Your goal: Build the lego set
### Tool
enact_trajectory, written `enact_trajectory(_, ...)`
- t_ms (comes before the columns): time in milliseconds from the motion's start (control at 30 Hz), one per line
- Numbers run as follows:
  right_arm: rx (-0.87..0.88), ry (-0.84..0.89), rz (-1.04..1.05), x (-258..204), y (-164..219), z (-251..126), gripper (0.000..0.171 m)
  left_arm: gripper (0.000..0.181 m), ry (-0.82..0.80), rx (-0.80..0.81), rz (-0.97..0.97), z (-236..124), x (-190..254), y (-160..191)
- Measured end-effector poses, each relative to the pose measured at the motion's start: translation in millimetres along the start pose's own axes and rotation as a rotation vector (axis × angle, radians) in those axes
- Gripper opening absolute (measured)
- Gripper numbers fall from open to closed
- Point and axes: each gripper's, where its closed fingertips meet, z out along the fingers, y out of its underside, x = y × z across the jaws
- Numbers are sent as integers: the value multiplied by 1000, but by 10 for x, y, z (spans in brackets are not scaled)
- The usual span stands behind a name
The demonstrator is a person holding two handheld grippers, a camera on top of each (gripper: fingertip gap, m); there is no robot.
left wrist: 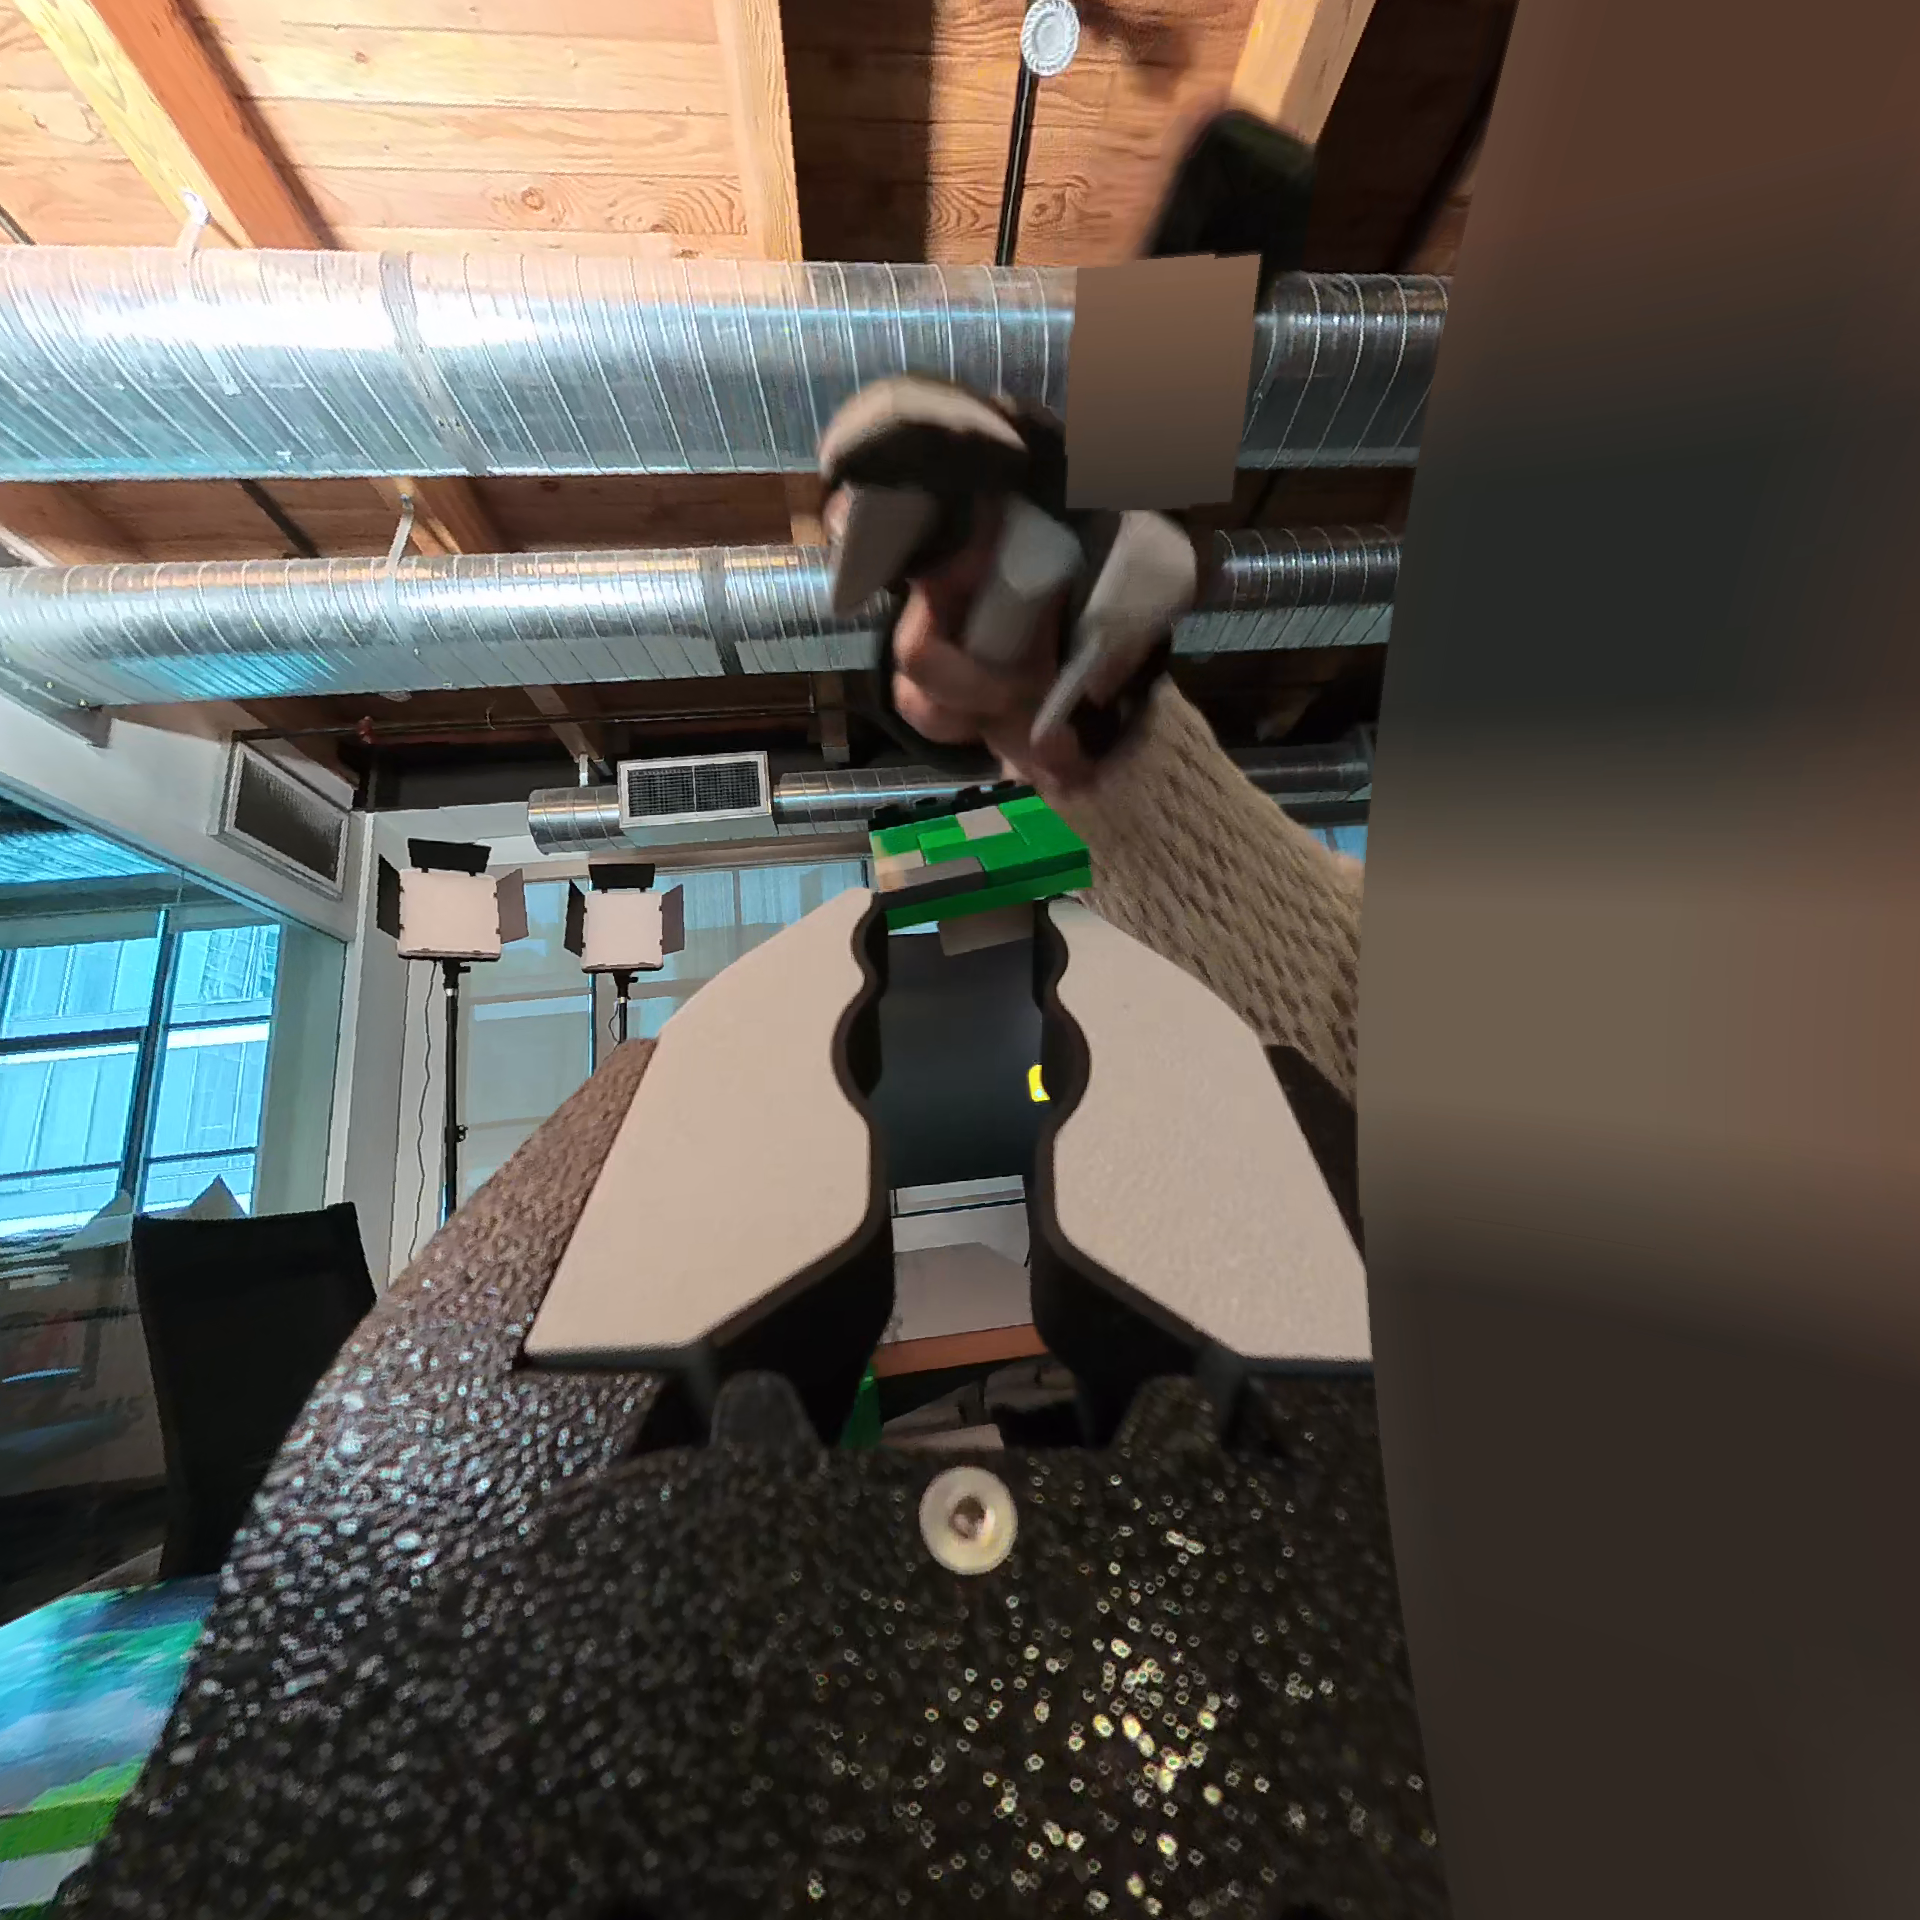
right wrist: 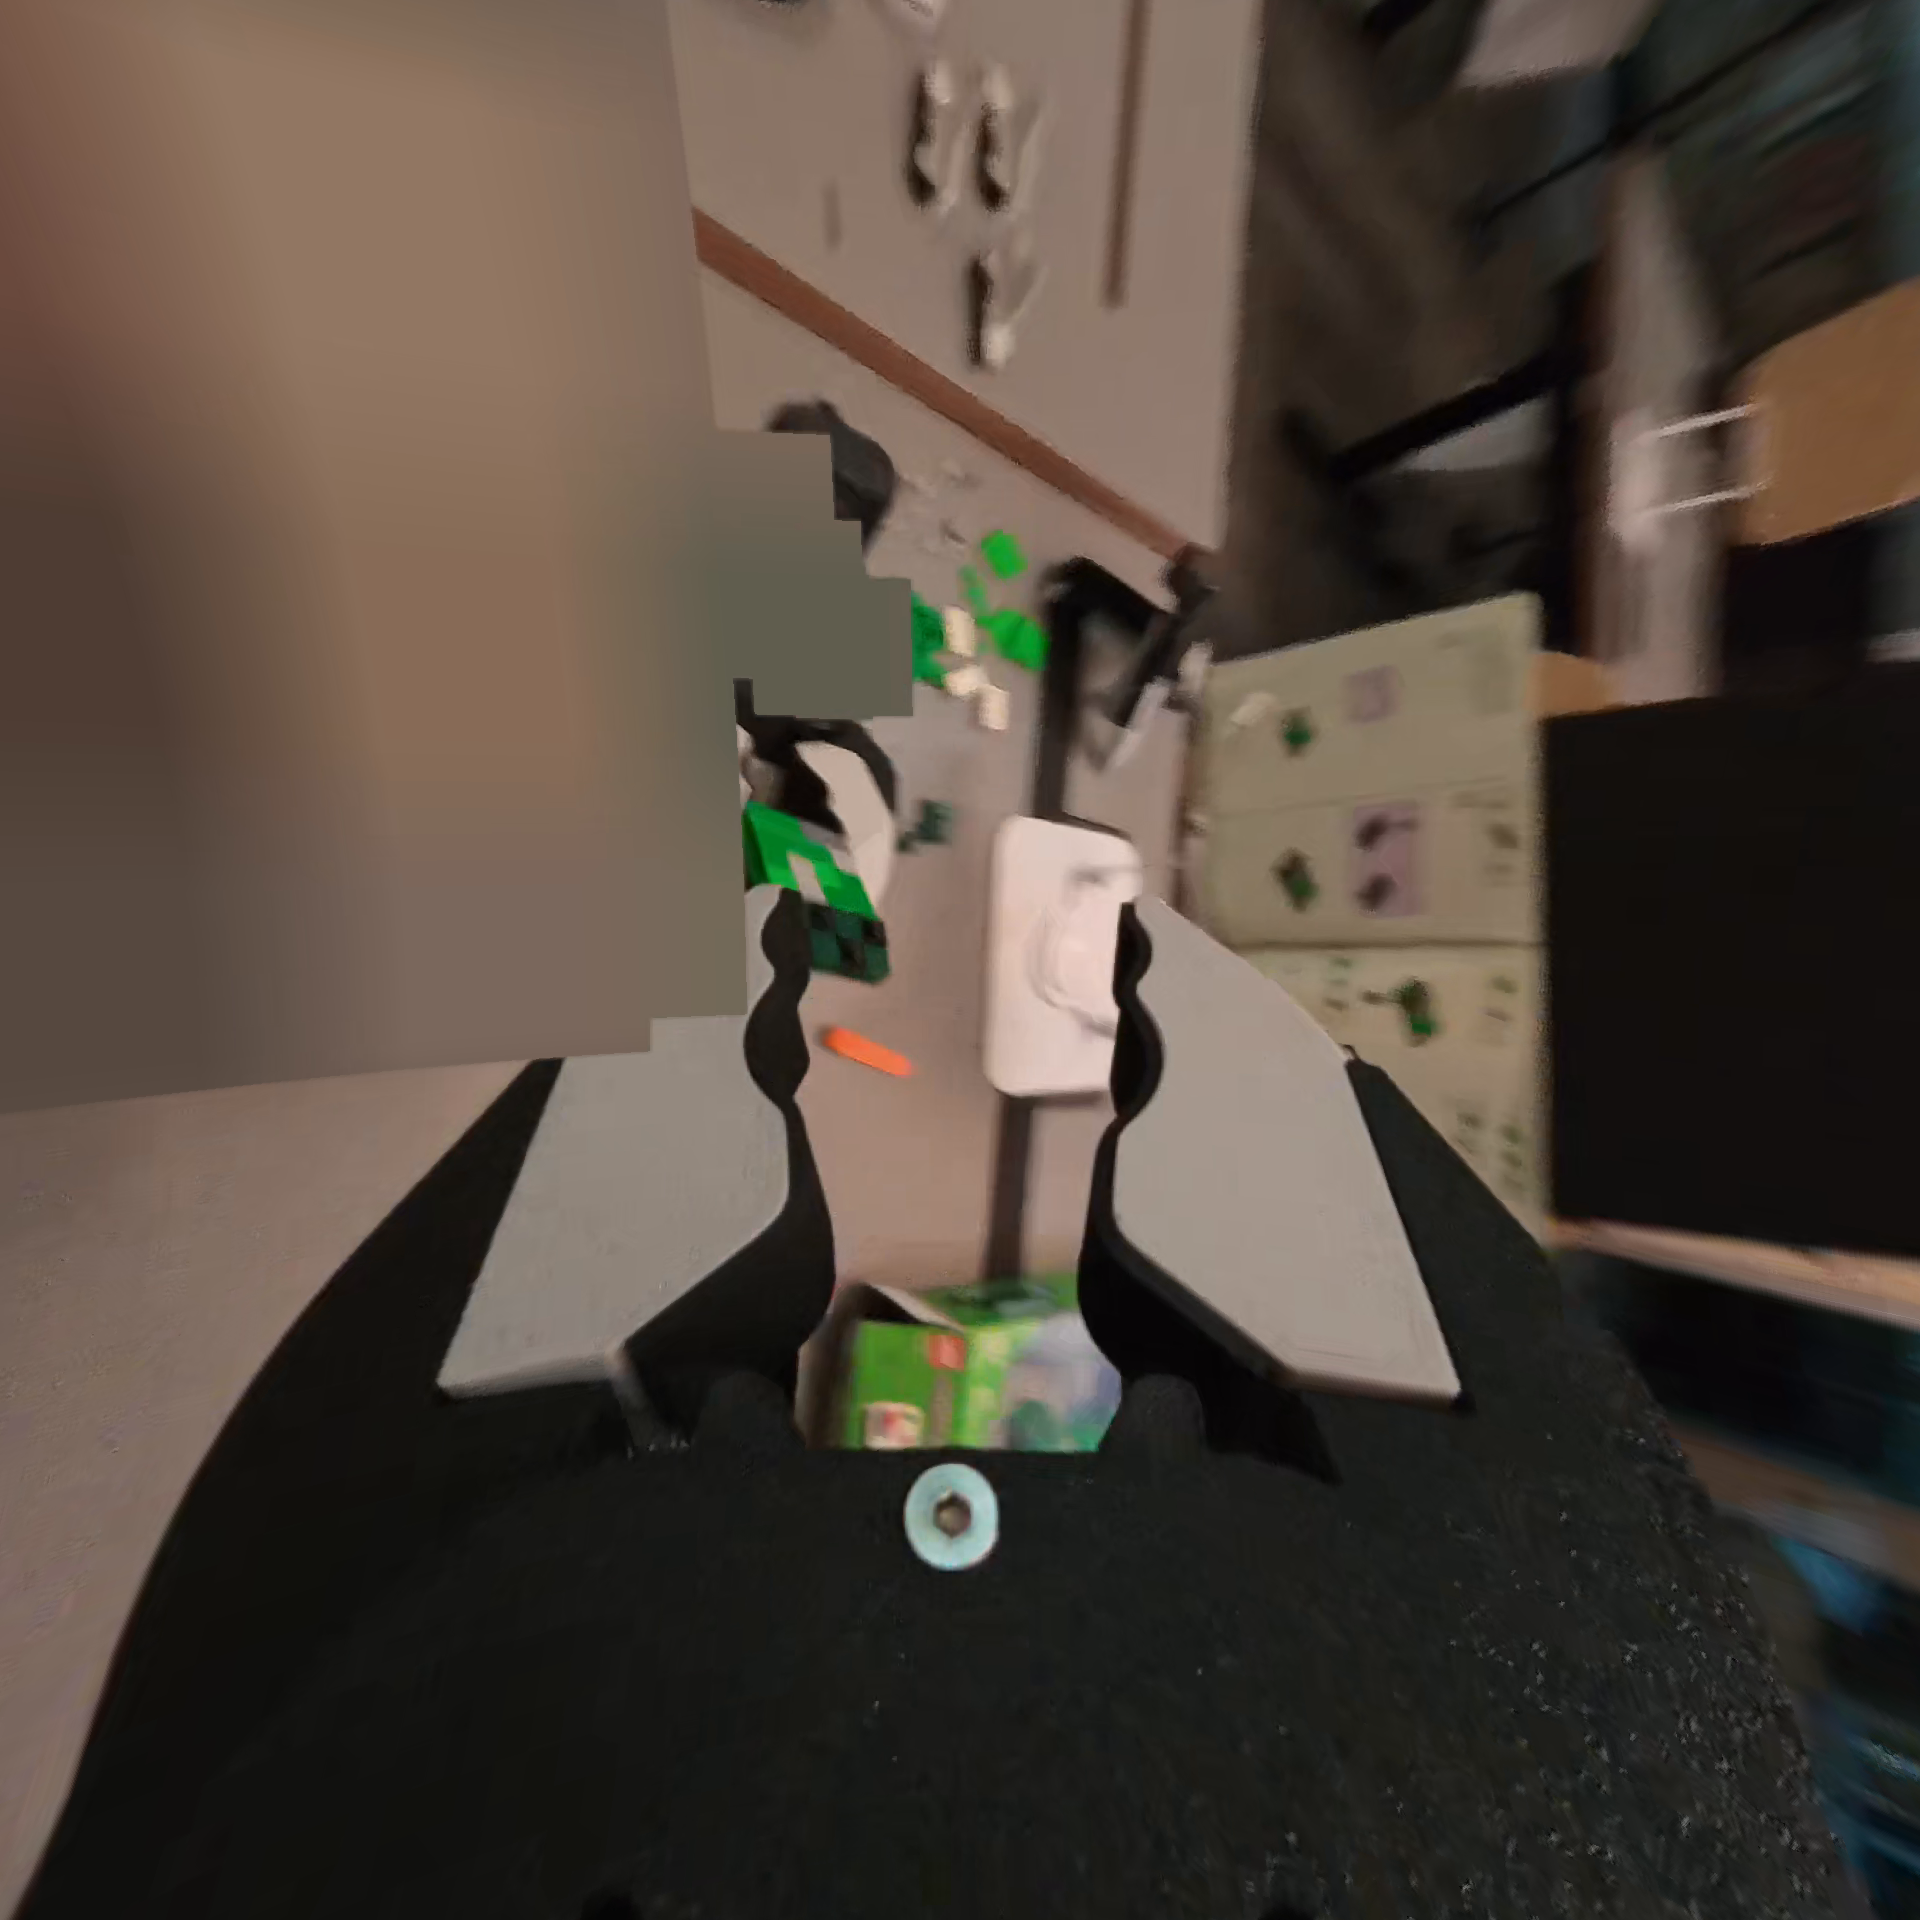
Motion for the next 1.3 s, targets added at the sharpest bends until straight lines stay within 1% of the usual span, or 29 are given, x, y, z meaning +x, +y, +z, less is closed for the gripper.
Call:
enact_trajectory(100,-142,231,-143,-62,273,0,63,26,-9,-1,-5,-4,-14,5)
enact_trajectory(200,-247,357,-251,-185,439,115,59,26,-15,-4,-6,0,-18,15)
enact_trajectory(267,-340,442,-367,-232,510,202,55,26,-15,-5,-5,6,-11,17)
enact_trajectory(367,-403,538,-470,-280,485,318,50,26,-13,-9,5,16,5,12)
enact_trajectory(533,-411,580,-475,-290,393,392,45,26,-16,-12,14,18,9,3)
enact_trajectory(833,-531,560,-545,-250,498,449,33,26,-12,-16,10,24,19,15)
enact_trajectory(933,-549,572,-597,-225,484,416,21,26,-6,-28,10,32,29,42)
enact_trajectory(1033,-570,555,-623,-236,499,402,21,26,-8,-36,3,44,36,62)
enact_trajectory(1167,-621,540,-718,-252,554,383,20,25,-20,-88,22,59,29,138)
enact_trajectory(1300,-635,527,-814,-272,581,370,20,25,-18,-102,15,71,35,188)
